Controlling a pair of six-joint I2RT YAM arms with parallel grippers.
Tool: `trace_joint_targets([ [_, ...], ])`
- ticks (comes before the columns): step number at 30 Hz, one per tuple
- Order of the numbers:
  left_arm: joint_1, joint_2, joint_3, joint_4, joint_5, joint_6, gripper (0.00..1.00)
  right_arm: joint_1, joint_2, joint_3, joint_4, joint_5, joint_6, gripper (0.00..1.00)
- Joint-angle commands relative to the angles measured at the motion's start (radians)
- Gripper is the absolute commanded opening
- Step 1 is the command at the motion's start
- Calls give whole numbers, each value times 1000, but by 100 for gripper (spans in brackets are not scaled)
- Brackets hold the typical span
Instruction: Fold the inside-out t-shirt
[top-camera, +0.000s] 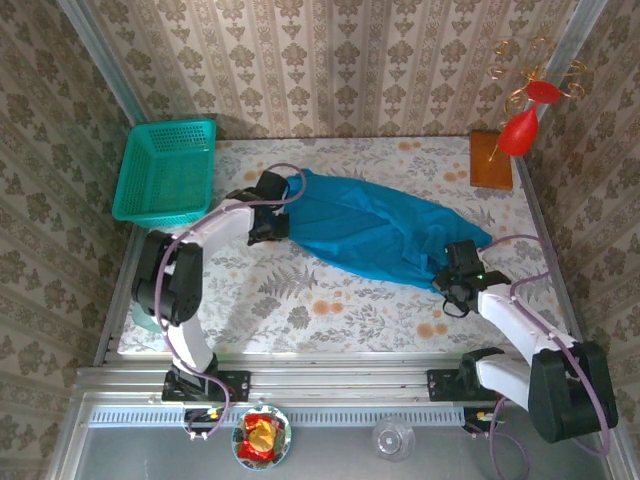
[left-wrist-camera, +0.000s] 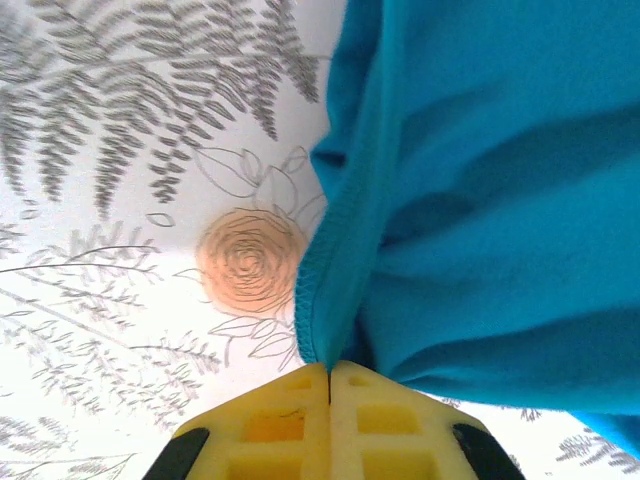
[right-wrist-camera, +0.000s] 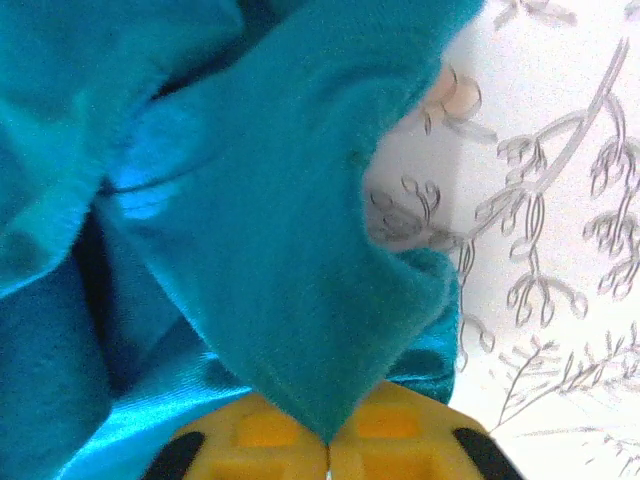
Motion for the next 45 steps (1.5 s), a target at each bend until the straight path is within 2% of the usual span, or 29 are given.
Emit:
trace_joint_targets([
  [1, 44, -97, -27, -5, 14, 42, 0, -42, -75, 48, -18, -2, -40, 0],
  [6, 101, -230, -47, -11, 61, 64, 0, -131, -190, 175, -162, 2, -128, 0],
  [10, 156, -332, -34, -26, 109, 79, 0, -197, -222, 306, -257, -19, -199, 0],
  [17, 234, -448, 29, -79, 271, 108, 0, -217, -222, 452, -349, -39, -237, 0],
  [23, 337, -501, -3, -76, 533, 103, 0, -217, -253, 491, -398, -13, -245, 0],
  [27, 420, -512, -50, 116, 885, -8, 0, -217, -255, 519, -374, -63, -268, 0],
  [28, 428, -521, -39, 154, 906, -23, 0, -217, -256, 540, -362, -71, -271, 0],
  [31, 441, -529, 68, 147, 874, 15, 0, -217, -256, 644, -331, -76, -299, 0],
  [36, 477, -557, 214, 226, 929, 0, 0, -217, -252, 889, -312, -43, -368, 0],
  [40, 526, -629, 207, 411, 981, -78, 0, -217, -274, 1047, -266, 18, -430, 0],
  [45, 582, -686, 199, 509, 952, -158, 0, -217, -281, 1147, -234, 62, -451, 0],
])
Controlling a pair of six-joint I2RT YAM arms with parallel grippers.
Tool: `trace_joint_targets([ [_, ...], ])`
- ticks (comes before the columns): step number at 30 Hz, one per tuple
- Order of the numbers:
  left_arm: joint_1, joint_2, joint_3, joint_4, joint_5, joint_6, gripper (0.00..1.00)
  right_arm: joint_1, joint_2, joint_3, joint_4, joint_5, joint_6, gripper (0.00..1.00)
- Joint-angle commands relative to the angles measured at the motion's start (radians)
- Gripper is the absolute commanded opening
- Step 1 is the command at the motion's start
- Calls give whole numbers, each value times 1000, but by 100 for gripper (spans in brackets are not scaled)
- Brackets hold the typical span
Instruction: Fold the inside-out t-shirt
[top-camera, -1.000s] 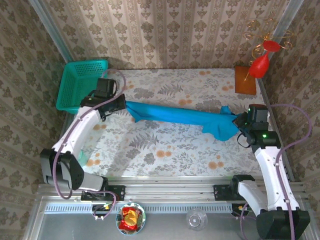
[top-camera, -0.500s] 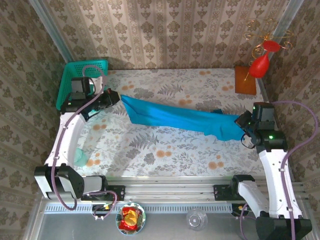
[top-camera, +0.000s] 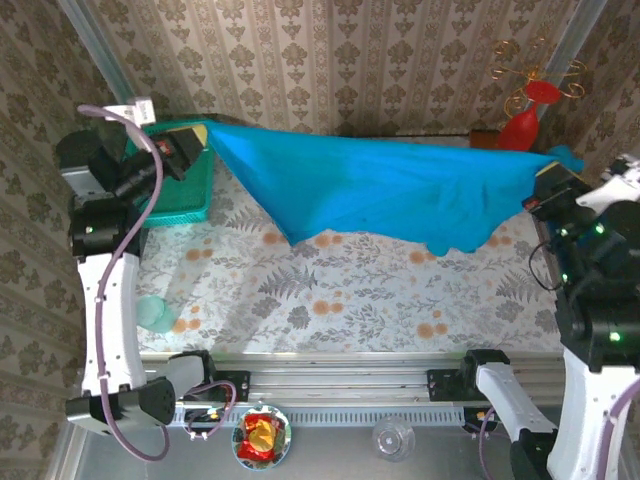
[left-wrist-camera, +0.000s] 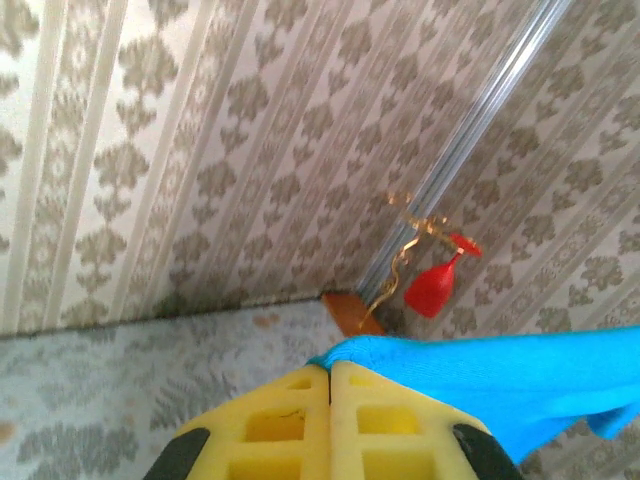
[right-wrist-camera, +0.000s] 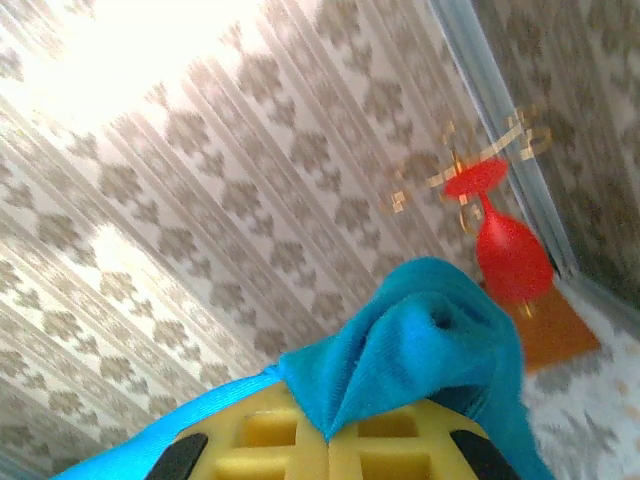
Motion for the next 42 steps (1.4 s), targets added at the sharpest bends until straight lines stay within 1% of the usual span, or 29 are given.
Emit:
trace_joint_targets([
  [1, 33, -28, 12, 146, 5, -82, 0, -6, 9, 58, 46, 63, -46, 0],
  [5, 51, -60, 77, 177, -52, -84, 0, -6, 21, 91, 58, 49, -44, 0],
  [7, 50, -37, 135, 107, -112, -50, 0, -6, 38, 96, 71, 39, -41, 0],
  [9, 50, 18, 186, 33, -160, -20, 0, -6, 73, 89, 82, 30, -34, 0],
  [14, 28, 225, 230, -3, -176, -18, 0, -6, 250, 53, 100, -22, -15, 0],
  [18, -35, 460, 317, -107, -221, 84, 0, -6, 444, 18, 149, -82, 20, 0],
  [19, -48, 523, 341, -131, -277, 111, 0, -6, 501, 17, 163, -93, 29, 0],
  [21, -63, 636, 397, -162, -338, 147, 0, -5, 595, 32, 168, -107, 40, 0],
  [22, -67, 710, 449, -200, -369, 159, 0, -5, 669, 54, 167, -111, 42, 0],
  [23, -69, 769, 505, -238, -388, 164, 0, -3, 713, 80, 152, -111, 38, 3],
  [24, -69, 835, 580, -298, -400, 173, 2, -1, 752, 113, 123, -111, 33, 14],
  [25, -73, 894, 659, -367, -414, 187, 6, 0, 784, 146, 87, -114, 29, 27],
  [26, -78, 931, 719, -421, -428, 199, 10, 2, 798, 163, 68, -114, 23, 35],
  [27, -86, 961, 772, -477, -439, 213, 16, 4, 802, 166, 55, -118, 15, 39],
  [28, -94, 975, 802, -517, -446, 228, 24, 7, 796, 156, 49, -121, 9, 40],
  [29, -101, 974, 809, -539, -453, 240, 28, 7, 789, 142, 44, -127, 3, 41],
  [31, -124, 946, 773, -576, -475, 269, 32, 7, 767, 96, 30, -141, -12, 42],
  [33, -143, 893, 684, -591, -493, 292, 34, 7, 738, 38, 18, -158, -22, 42],
  [35, -157, 825, 555, -594, -505, 300, 35, 9, 704, -31, 11, -187, -26, 42],
  [38, -179, 701, 319, -586, -536, 296, 36, 26, 647, -151, 5, -236, -23, 43],
  [41, -195, 572, 68, -571, -569, 274, 39, 72, 611, -271, -8, -254, -26, 43],
  [42, -199, 528, -15, -564, -575, 260, 39, 88, 574, -310, -15, -258, -26, 43],
])
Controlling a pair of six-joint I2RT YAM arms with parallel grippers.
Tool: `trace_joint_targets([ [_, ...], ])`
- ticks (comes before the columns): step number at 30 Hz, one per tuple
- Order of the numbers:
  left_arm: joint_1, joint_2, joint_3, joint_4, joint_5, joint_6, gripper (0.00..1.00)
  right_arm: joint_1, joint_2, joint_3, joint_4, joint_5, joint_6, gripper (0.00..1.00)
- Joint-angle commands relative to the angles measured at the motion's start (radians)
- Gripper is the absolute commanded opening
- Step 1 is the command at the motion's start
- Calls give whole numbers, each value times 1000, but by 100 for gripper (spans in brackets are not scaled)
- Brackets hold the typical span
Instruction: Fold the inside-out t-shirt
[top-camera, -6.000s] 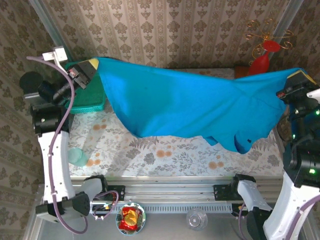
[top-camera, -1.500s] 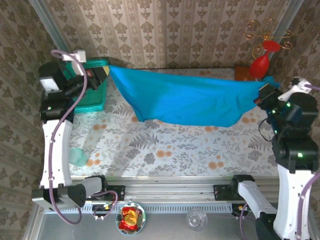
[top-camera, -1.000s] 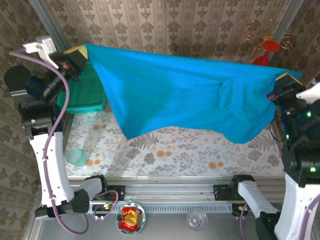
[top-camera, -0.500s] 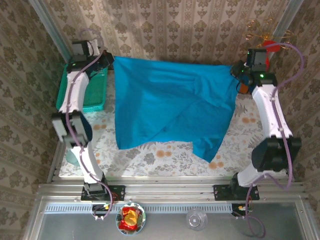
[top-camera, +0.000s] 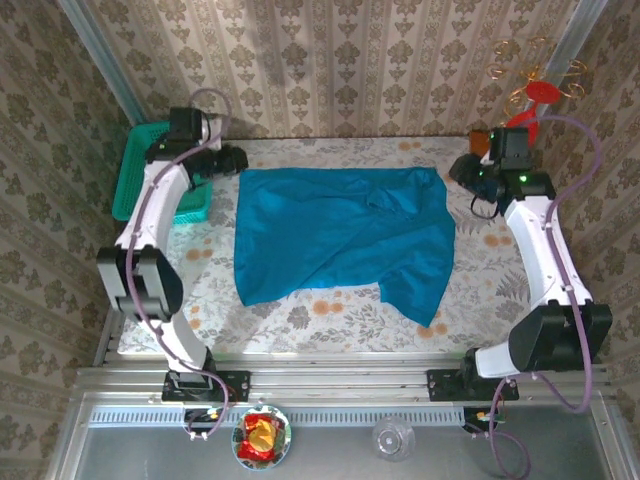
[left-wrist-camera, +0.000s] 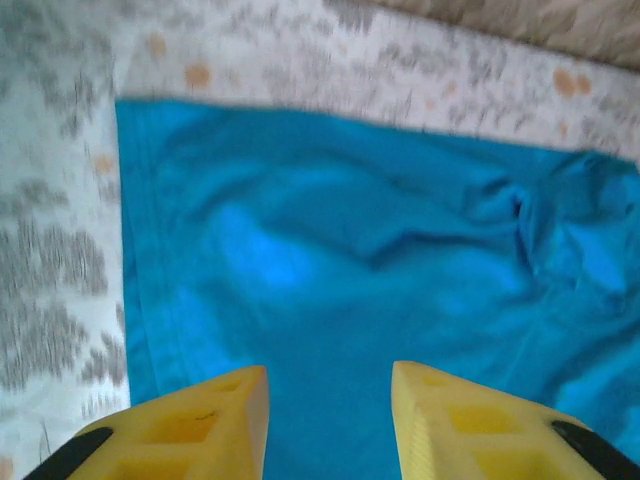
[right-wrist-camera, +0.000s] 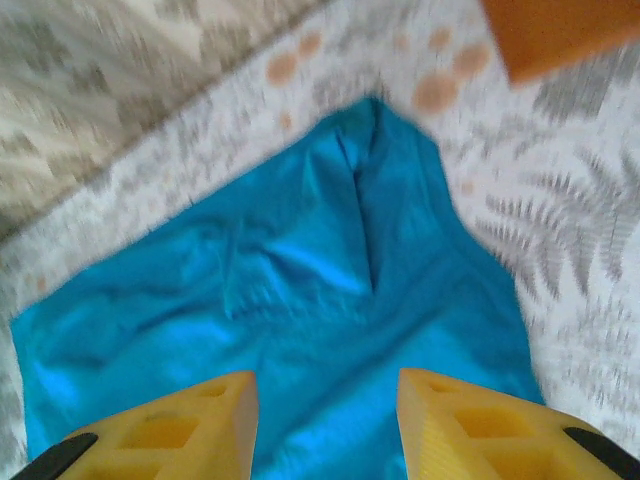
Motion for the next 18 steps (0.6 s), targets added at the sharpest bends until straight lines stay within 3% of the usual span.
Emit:
trace_joint_targets([
  [1, 0, -96, -225, -33, -60, -18, 39, 55, -46, -109, -65, -59, -24, 43],
  [9, -45, -318, -720, 99, 4, -169, 45, 182, -92, -368, -71, -58, -6, 46],
  [18, -64, -332, -932, 245, 103, -262, 56, 234, -76, -566, 29, -130, 53, 57],
])
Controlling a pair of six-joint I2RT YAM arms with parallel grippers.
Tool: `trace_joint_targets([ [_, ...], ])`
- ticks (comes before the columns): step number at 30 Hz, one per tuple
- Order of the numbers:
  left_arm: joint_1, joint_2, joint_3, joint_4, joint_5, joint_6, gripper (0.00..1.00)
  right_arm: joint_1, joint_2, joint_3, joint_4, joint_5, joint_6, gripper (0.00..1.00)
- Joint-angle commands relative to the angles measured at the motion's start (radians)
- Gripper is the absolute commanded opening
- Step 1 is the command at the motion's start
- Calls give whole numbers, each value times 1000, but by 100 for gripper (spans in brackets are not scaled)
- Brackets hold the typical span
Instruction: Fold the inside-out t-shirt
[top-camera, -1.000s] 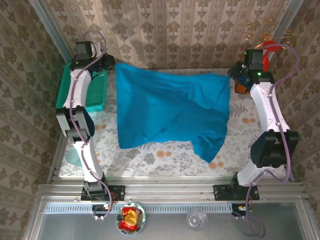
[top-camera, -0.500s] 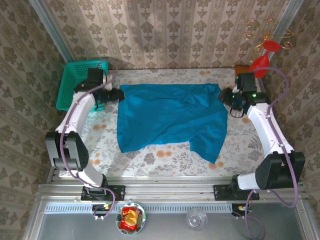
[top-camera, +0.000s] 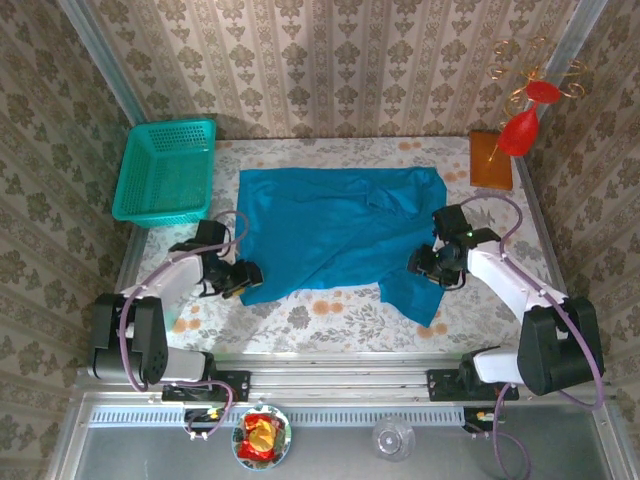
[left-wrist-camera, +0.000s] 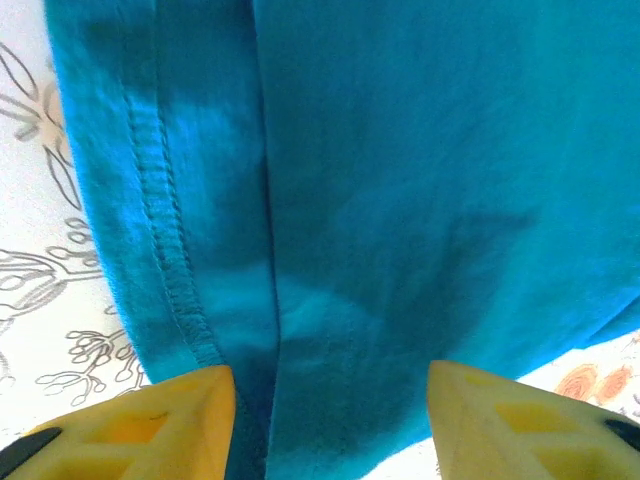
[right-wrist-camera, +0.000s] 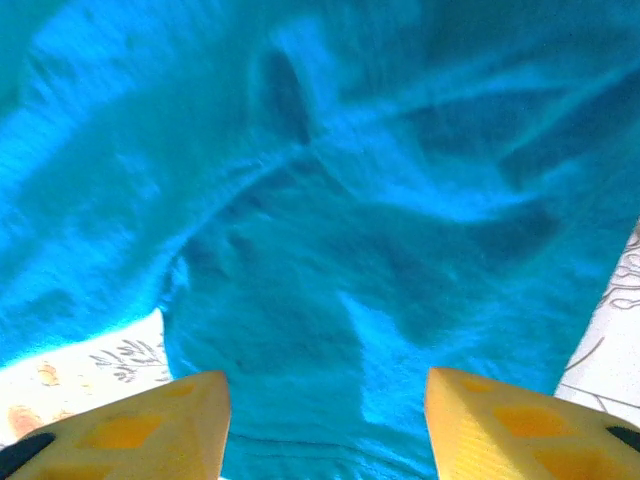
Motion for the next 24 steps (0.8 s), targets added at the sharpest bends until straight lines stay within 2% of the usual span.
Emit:
trace_joint_targets([
  [1, -3, -11, -43, 84, 73, -58, 56, 17, 0, -38, 51, -49, 31, 59],
  [9, 23, 19, -106, 276, 294, -143, 55, 47, 61, -85, 127, -75, 64, 64],
  [11, 30, -1, -100, 294, 313, -161, 52, 49, 84, -97, 138, -91, 74, 64],
  [14, 40, -41, -63, 272, 313, -159, 38, 50, 117, -114, 192, -103, 90, 64],
  [16, 47, -74, -22, 224, 288, -140, 23, 50, 131, -123, 203, -93, 105, 64],
  [19, 70, -119, 43, 168, 269, -118, 8, 50, 143, -137, 218, -68, 137, 64],
  [22, 103, -154, 118, 137, 257, -104, 1, 48, 159, -136, 203, -29, 158, 64],
  [24, 124, -153, 172, 127, 251, -91, 0, 48, 163, -134, 198, -26, 168, 65],
])
